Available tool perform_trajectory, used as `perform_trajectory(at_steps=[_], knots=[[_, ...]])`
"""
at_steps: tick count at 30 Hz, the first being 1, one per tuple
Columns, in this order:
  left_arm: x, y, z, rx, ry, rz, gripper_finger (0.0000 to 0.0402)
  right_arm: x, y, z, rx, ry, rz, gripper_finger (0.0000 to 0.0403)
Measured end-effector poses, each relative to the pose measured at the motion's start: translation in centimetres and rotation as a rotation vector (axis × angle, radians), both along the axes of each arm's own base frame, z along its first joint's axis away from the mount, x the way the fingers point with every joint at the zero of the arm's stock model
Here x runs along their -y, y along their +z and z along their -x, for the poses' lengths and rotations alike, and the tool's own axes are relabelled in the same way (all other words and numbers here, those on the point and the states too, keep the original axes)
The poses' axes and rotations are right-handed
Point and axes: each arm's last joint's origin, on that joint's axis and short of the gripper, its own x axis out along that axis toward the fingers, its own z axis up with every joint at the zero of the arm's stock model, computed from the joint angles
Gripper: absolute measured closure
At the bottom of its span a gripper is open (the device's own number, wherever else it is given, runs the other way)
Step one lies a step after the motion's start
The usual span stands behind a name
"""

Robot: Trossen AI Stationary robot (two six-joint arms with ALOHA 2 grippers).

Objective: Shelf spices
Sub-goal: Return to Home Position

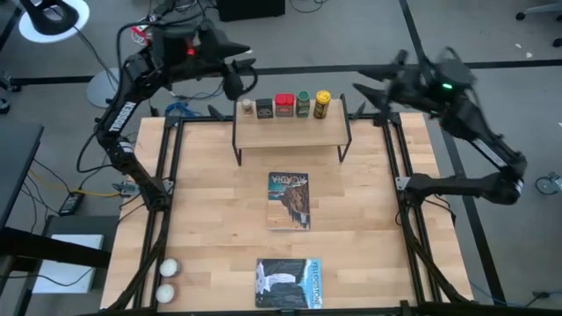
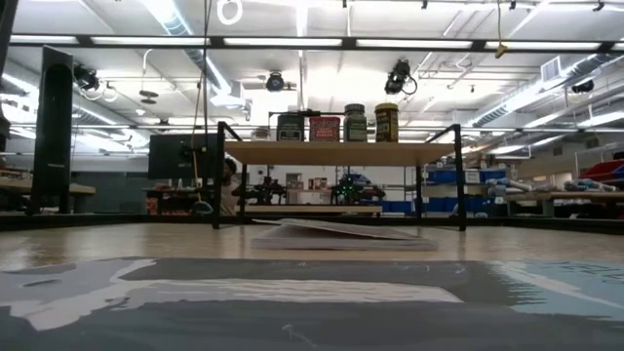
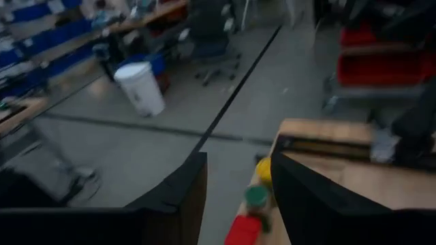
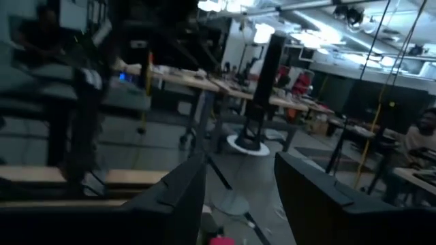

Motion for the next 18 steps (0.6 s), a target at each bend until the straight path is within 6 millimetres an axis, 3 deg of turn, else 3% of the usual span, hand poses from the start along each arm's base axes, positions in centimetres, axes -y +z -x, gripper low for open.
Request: perform_trajectory(at_steps=[7,10,14,18], knots=[[2.5,0.9,1.6,0.168,-0.103,-0.028,0.0239,-4.6,0.5,5.2,0.017,0.048,-0.020,0.0228],[3.6,-0.4,2.3,0.211,-0.126,-0.025,0.0239,-5.9,0.4,6.9,0.024,0.067,-0.028,0.0228],[4.8,-4.7,2.8,0.233,-0.139,0.009,0.0239,-7.0,-0.4,8.3,0.028,0.094,-0.051,0.0229],[5.9,-11.0,3.4,0.244,-0.135,0.031,0.0239,-7.0,-2.8,8.0,-0.012,0.136,-0.102,0.0229]])
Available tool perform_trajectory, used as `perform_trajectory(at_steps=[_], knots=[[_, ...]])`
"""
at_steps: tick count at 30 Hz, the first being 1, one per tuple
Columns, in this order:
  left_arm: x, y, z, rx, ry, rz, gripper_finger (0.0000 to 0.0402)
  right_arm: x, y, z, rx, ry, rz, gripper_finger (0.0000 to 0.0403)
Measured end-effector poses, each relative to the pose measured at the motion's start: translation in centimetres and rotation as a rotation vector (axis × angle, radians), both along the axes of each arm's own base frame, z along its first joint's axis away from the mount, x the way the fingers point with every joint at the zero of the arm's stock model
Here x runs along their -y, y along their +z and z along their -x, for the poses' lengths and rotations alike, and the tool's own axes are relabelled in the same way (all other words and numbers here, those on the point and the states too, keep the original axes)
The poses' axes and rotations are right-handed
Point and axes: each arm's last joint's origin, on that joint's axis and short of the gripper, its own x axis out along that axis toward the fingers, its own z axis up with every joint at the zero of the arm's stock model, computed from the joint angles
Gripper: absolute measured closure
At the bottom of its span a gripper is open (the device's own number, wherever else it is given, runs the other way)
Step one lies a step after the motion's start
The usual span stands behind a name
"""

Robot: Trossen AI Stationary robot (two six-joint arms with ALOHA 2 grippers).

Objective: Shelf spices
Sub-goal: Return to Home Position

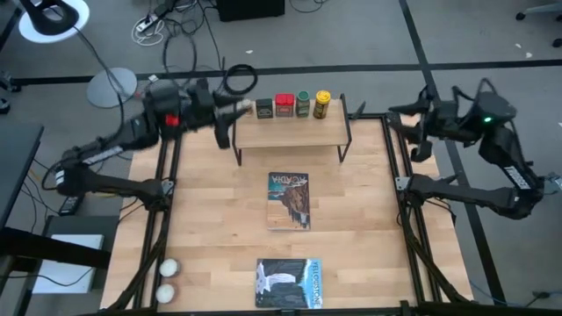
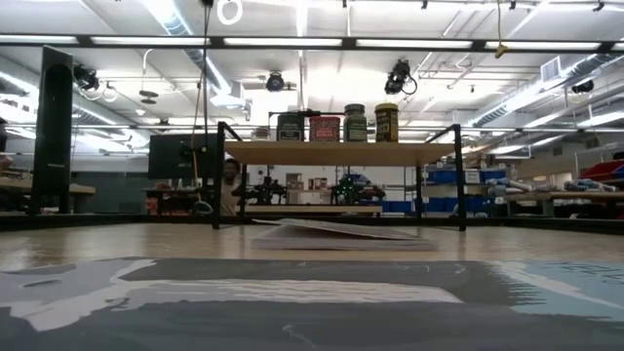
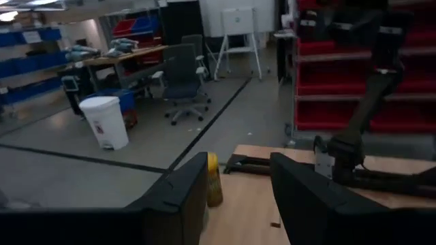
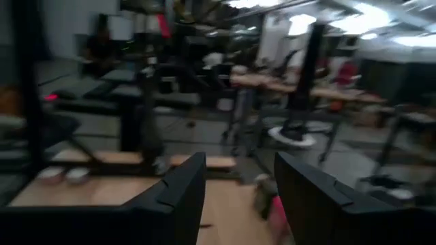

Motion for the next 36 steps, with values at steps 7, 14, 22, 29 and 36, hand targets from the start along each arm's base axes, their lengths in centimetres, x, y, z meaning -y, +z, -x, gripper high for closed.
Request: perform_trajectory(at_steps=[7,14,22,29,36], knots=[[1.9,-11.7,0.6,0.122,-0.055,0.092,0.0240,0.9,-6.9,-3.7,-0.040,0.269,-0.099,0.0229],[3.1,-20.5,1.6,0.165,-0.019,0.185,0.0240,1.6,-15.4,-7.9,0.022,0.370,-0.181,0.0230],[3.9,-23.4,2.4,0.093,0.021,0.139,0.0240,1.0,-23.3,-10.8,-0.001,0.300,-0.294,0.0233],[4.0,-24.6,2.8,0.060,0.047,0.104,0.0240,0.4,-24.7,-12.9,-0.055,0.342,-0.233,0.0240],[4.1,-25.5,4.0,0.117,0.062,0.063,0.0240,0.6,-23.0,-13.1,-0.007,0.371,-0.180,0.0256]])
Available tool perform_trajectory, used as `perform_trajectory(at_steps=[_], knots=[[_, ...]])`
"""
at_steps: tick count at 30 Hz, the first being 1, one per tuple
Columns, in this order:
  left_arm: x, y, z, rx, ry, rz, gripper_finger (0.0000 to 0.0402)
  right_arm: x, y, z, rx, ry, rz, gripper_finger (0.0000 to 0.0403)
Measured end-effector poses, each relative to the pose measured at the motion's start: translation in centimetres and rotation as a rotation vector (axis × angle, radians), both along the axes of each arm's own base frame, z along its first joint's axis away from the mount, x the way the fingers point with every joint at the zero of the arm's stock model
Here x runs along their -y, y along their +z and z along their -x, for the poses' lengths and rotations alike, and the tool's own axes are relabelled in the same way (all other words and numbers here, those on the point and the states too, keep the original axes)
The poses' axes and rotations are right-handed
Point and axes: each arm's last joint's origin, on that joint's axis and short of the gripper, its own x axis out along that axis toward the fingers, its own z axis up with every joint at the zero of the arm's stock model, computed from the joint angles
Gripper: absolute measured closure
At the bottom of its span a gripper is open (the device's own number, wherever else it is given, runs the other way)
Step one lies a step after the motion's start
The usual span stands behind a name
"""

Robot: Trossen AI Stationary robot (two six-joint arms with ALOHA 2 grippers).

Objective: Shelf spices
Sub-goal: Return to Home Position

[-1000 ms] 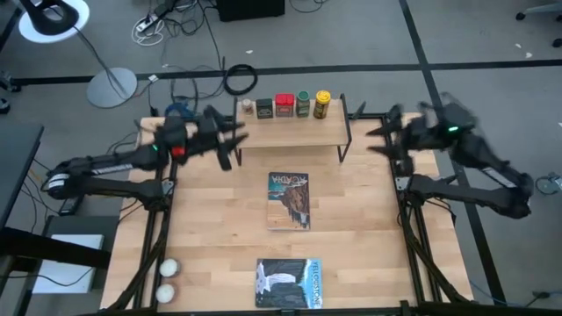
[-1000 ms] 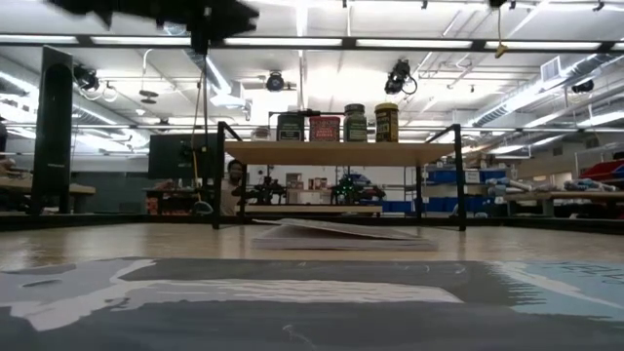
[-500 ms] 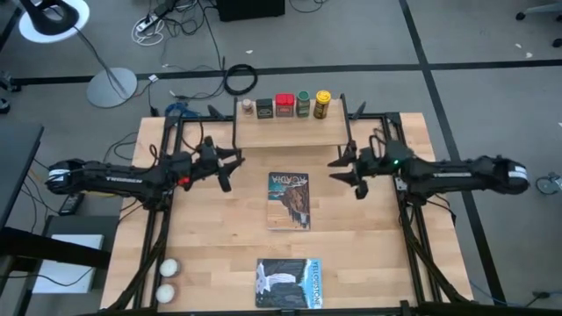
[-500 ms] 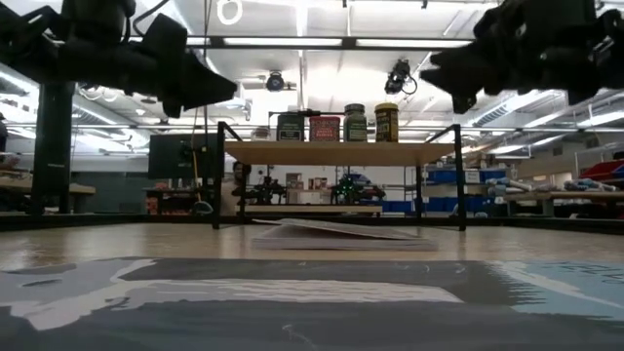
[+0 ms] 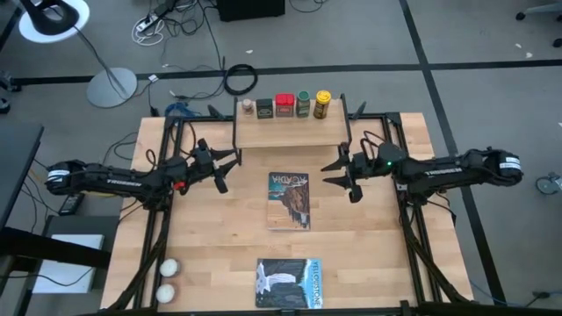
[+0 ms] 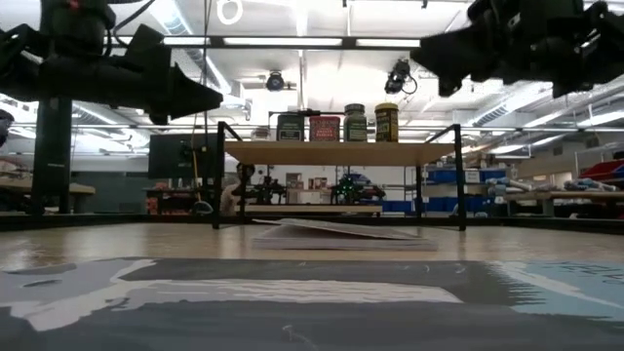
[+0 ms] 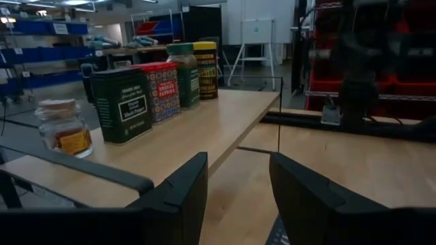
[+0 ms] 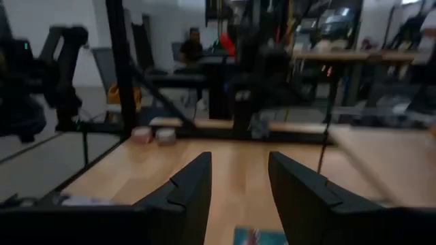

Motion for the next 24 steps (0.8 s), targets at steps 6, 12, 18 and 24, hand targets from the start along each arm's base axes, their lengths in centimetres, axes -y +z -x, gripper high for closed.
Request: perform_trajectory(at_steps=[6,12,18,24], knots=[[0.2,-0.2,1.0,0.027,-0.004,-0.018,0.0240,0.3,2.4,2.7,0.069,-0.051,0.032,0.0262],[0.4,0.0,2.4,0.053,-0.003,-0.032,0.0240,-0.2,3.7,6.6,0.085,-0.124,0.049,0.0262],[0.6,0.1,3.3,0.030,0.001,-0.023,0.0240,-0.6,3.6,9.6,0.069,-0.292,0.060,0.0262],[0.6,0.1,4.0,0.018,0.024,-0.020,0.0240,-0.8,2.6,10.8,-0.006,-0.344,0.010,0.0259]])
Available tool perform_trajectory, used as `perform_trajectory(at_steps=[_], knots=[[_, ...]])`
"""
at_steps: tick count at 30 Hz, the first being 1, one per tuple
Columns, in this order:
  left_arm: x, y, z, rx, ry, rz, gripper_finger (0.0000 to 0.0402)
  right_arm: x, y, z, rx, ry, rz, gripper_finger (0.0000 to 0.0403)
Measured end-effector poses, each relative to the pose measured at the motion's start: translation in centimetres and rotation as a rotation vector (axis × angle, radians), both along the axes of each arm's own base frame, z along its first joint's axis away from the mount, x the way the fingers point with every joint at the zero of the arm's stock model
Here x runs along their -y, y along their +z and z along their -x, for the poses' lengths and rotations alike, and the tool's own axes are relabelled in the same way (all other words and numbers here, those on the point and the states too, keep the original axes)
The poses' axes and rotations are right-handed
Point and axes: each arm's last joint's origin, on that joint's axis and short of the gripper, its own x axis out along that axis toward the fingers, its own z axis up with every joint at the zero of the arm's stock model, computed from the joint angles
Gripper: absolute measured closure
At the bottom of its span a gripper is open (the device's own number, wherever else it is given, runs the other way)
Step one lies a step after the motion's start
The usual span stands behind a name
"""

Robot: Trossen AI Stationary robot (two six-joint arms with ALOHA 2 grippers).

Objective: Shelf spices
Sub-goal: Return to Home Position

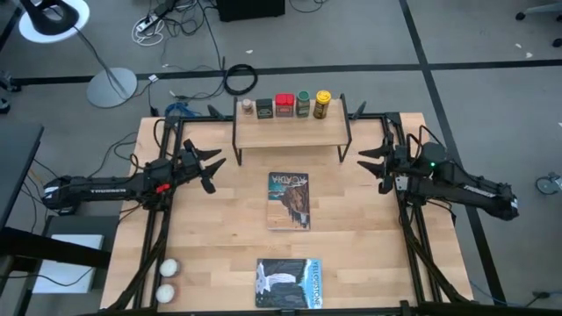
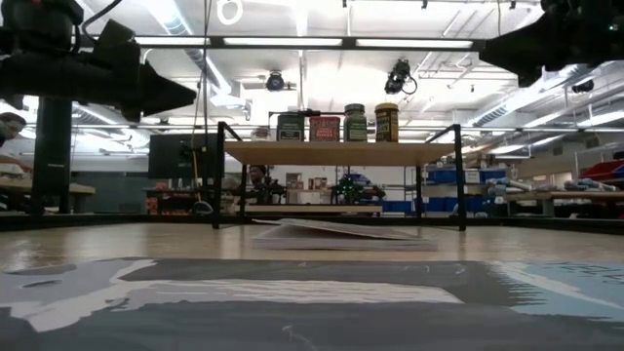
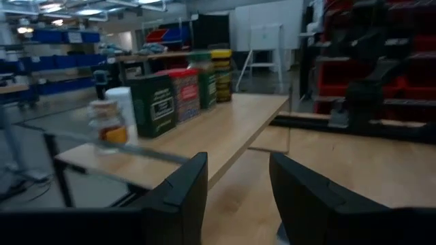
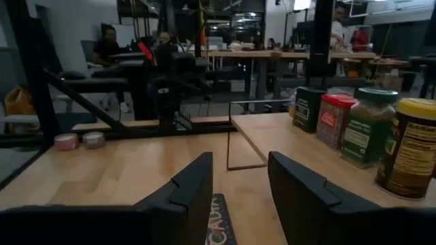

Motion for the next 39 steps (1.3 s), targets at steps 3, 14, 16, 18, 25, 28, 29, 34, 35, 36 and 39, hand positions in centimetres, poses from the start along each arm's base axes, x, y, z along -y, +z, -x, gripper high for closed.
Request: perform_trajectory(at_steps=[3,14,16,18,25,28,29,34,35,36,39], knots=[[0.0,-0.2,0.3,-0.025,0.030,0.006,0.0240,-0.1,0.0,0.0,-0.001,0.026,-0.001,0.0262],[0.0,-0.2,0.5,-0.040,0.021,-0.013,0.0240,-0.1,-2.2,-1.1,-0.071,0.115,-0.098,0.0290],[0.0,-0.2,0.6,-0.036,0.020,-0.017,0.0240,-0.1,-2.5,-1.1,-0.076,0.122,-0.096,0.0299],[0.1,0.0,0.7,-0.020,0.020,-0.022,0.0240,-0.1,-2.4,-1.1,-0.069,0.123,-0.086,0.0310],[0.2,0.0,1.6,-0.028,0.024,-0.022,0.0239,-0.2,-1.9,-0.6,-0.050,0.125,-0.002,0.0379],[0.3,0.0,2.1,-0.013,0.027,-0.024,0.0239,-0.3,-1.9,-0.3,-0.043,0.125,0.011,0.0397],[0.3,0.1,2.3,-0.006,0.028,-0.025,0.0239,-0.4,-1.8,-0.2,-0.035,0.125,0.014,0.0396],[0.4,-0.2,2.9,-0.025,0.032,-0.017,0.0239,-0.4,-1.7,0.1,-0.021,0.124,0.019,0.0400],[0.4,-0.3,3.0,-0.026,0.035,-0.016,0.0239,-0.4,-1.7,0.1,-0.021,0.124,0.020,0.0400],[0.5,-0.3,3.1,-0.026,0.036,-0.015,0.0239,-0.4,-1.8,0.1,-0.021,0.123,0.020,0.0401],[0.5,-0.4,3.4,-0.029,0.042,-0.015,0.0239,-0.3,-2.4,-0.1,-0.033,0.090,0.019,0.0401]])
